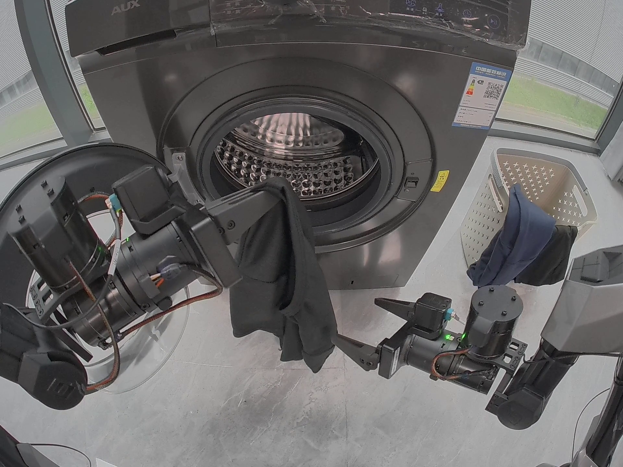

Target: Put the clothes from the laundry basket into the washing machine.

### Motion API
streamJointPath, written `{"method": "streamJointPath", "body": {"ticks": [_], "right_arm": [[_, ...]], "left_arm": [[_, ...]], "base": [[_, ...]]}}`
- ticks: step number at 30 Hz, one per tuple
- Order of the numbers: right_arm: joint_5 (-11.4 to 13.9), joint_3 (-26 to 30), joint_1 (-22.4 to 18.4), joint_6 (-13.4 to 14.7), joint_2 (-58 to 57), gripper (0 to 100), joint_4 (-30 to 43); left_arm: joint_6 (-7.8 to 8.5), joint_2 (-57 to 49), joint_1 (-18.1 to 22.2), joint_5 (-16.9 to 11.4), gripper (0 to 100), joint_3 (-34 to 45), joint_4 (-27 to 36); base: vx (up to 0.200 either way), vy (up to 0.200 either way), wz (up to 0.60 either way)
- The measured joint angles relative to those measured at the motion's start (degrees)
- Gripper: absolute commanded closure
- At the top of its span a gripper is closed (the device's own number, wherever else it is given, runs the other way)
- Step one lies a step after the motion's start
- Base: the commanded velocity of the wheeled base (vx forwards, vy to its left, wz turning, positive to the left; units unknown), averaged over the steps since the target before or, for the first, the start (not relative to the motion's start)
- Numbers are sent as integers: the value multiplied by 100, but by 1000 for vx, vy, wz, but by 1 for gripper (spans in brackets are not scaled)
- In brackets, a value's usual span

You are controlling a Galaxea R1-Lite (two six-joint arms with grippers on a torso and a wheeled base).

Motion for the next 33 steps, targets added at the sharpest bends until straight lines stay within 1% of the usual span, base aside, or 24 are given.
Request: {"method": "streamJointPath", "body": {"ticks": [2,5,10,15,21,26,30,33], "right_arm": [[24,-63,-29,-40,37,0,9],[38,-329,-44,-119,235,0,55],[49,-1101,0,-207,692,0,200],[52,-1687,265,-257,1103,0,308],[22,-2146,444,-267,1448,0,347],[-13,-2597,413,-265,1713,0,355],[-52,-3005,307,-262,1902,0,399],[-160,-3344,199,-262,2041,0,453]], "left_arm": [[0,2,-4,0,100,0,0],[0,10,-12,0,100,0,2],[-2,16,-50,6,100,0,6],[0,-20,-84,68,100,0,17],[4,-59,-144,99,100,-4,15],[4,-102,-244,105,100,-4,13],[4,-169,-307,105,100,5,30],[6,-235,-334,102,100,13,46]], "base": [[0,0,0],[0,0,0],[0,0,0],[0,0,0],[0,0,0],[0,0,0],[0,0,0],[0,0,0]]}}
